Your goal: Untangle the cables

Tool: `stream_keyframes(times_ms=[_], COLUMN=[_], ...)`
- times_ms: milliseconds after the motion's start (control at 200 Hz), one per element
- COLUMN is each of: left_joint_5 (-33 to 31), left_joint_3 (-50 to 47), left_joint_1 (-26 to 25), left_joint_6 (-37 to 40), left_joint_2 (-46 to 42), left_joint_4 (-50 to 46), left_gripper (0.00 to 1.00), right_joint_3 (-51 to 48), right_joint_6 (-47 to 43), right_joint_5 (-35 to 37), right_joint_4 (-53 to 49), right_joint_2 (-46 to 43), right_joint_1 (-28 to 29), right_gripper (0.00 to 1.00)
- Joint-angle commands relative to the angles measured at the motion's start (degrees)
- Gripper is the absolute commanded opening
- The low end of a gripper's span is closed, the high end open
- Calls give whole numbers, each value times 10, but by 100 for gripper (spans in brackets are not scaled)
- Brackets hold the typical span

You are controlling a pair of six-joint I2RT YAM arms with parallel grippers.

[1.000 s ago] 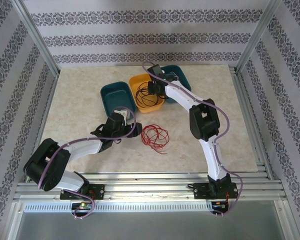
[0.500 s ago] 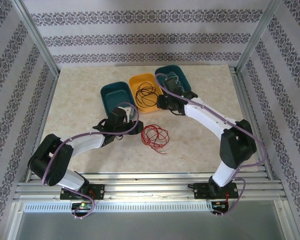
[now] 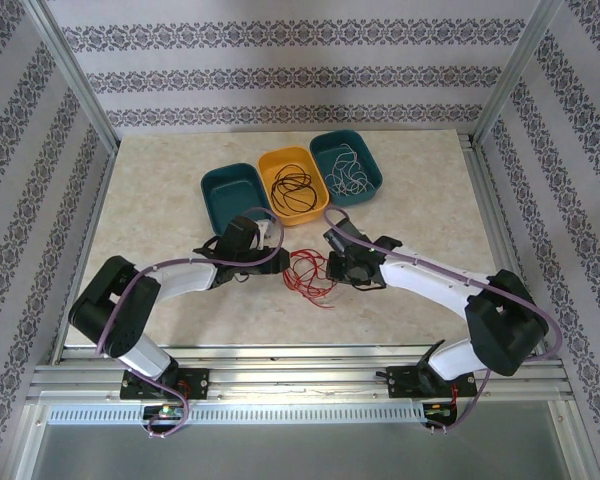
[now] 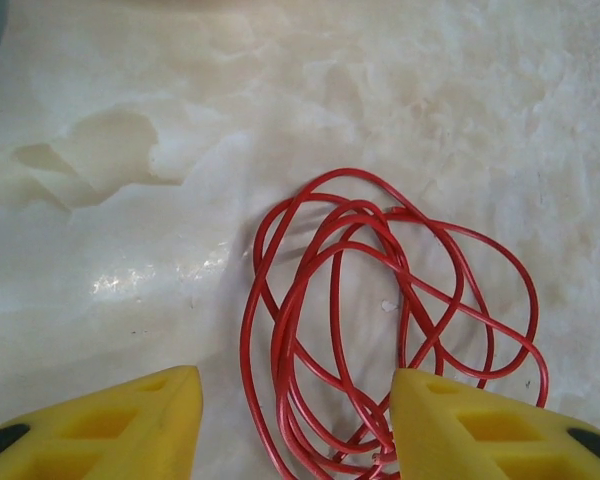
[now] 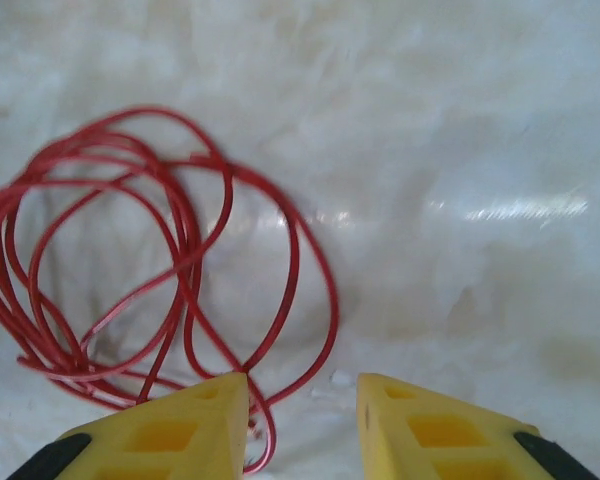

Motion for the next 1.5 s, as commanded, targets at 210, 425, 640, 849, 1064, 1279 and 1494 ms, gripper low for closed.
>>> stream_keyframes(times_ms=[210,425,640,849,1064,1279,1494], left_joint_5=[22,22,26,29,21,8,6], left_joint_3=[11,4,-2,-5,-6,-7,-10], left_joint_1=[5,5,4,3,3,3,4], left_joint_6=[-8,-17,-20,-25,-32,-29,-29], left_joint_2=[31,33,37,47,64,63,60], left_joint_4=[11,21,25,43,56,46,50], left_gripper=[42,34,28,17,10,3,4], right_joint_3=[20,20,16,9,-9,-12,-28], right_joint_6=[26,25,20,8,3,-18,-35], right_joint_5=[-51,-63,-50,-25,-14,13,21], right_joint_4=[28,29,22,-7,-17,-61,-81], right_joint_2=[64,74,56,35,-4,-47,-121], right_joint_1=[7,8,8,1,-17,-41,-75], right_gripper=[27,14,5,3,3,1,1])
